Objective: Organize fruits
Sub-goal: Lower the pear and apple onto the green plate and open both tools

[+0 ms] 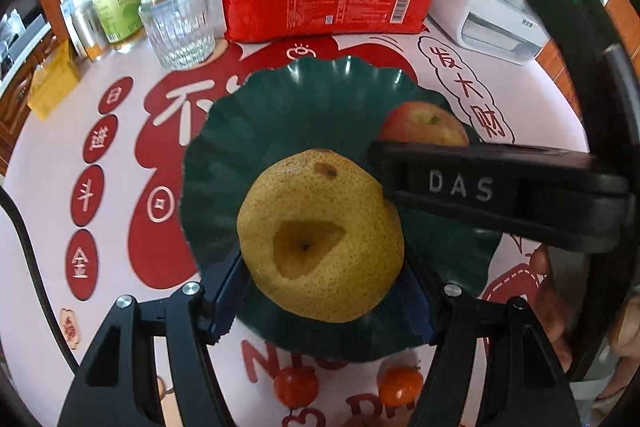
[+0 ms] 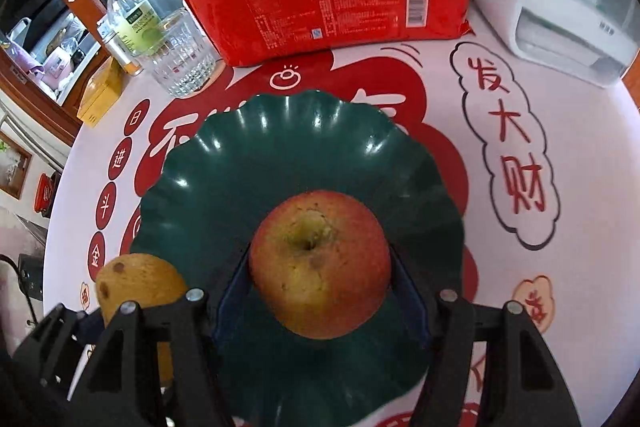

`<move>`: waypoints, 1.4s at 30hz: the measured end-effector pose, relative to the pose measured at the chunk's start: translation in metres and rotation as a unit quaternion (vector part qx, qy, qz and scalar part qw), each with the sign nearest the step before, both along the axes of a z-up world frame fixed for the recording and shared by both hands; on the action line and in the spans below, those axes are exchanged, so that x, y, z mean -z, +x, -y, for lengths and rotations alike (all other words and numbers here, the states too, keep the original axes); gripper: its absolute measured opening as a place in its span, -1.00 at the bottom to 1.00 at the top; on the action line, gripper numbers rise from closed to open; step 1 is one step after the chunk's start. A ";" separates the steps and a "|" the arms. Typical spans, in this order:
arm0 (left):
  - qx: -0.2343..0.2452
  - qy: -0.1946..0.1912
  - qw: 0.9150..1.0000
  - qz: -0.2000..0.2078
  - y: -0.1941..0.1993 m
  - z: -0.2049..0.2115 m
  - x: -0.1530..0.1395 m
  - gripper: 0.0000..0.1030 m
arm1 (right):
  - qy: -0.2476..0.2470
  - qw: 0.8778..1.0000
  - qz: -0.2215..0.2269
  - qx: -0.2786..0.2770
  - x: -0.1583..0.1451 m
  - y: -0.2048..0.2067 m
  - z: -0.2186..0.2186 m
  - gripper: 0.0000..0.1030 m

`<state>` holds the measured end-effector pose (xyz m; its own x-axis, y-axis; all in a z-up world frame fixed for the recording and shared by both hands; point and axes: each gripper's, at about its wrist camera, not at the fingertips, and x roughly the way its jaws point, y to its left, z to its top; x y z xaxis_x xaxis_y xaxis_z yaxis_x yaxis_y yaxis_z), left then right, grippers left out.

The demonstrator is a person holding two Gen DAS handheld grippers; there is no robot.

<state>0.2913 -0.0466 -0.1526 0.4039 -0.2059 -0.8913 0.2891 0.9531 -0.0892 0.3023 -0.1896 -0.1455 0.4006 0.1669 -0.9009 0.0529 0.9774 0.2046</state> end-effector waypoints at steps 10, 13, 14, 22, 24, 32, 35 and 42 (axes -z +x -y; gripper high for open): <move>-0.030 0.002 0.999 -0.016 0.008 -0.001 0.018 0.31 | -0.023 1.000 0.016 -0.010 -0.001 0.008 -0.010 0.30; -0.039 0.006 0.999 -0.013 0.011 -0.001 0.017 0.31 | -0.026 0.999 0.020 -0.018 -0.002 0.009 -0.014 0.30; -0.041 0.007 0.999 -0.012 0.011 -0.001 0.017 0.32 | -0.026 0.999 0.021 -0.020 -0.002 0.009 -0.015 0.30; -0.053 -0.010 0.998 -0.018 0.017 -0.005 0.017 0.35 | -0.028 0.999 0.026 -0.022 -0.004 0.014 -0.023 0.32; -0.055 -0.014 0.998 -0.005 0.015 -0.005 0.012 0.63 | -0.026 0.999 0.038 -0.026 -0.010 0.012 -0.023 0.32; -0.051 -0.002 0.999 0.000 0.009 0.003 0.006 0.96 | -0.023 0.998 0.057 -0.028 -0.026 0.007 -0.020 0.33; -0.041 0.018 0.999 0.013 0.004 0.008 0.000 0.99 | -0.018 0.998 0.060 -0.021 -0.029 0.001 -0.012 0.34; -0.029 0.031 0.998 0.036 -0.012 0.013 -0.016 0.99 | -0.008 0.998 0.065 -0.005 -0.037 -0.014 0.006 0.34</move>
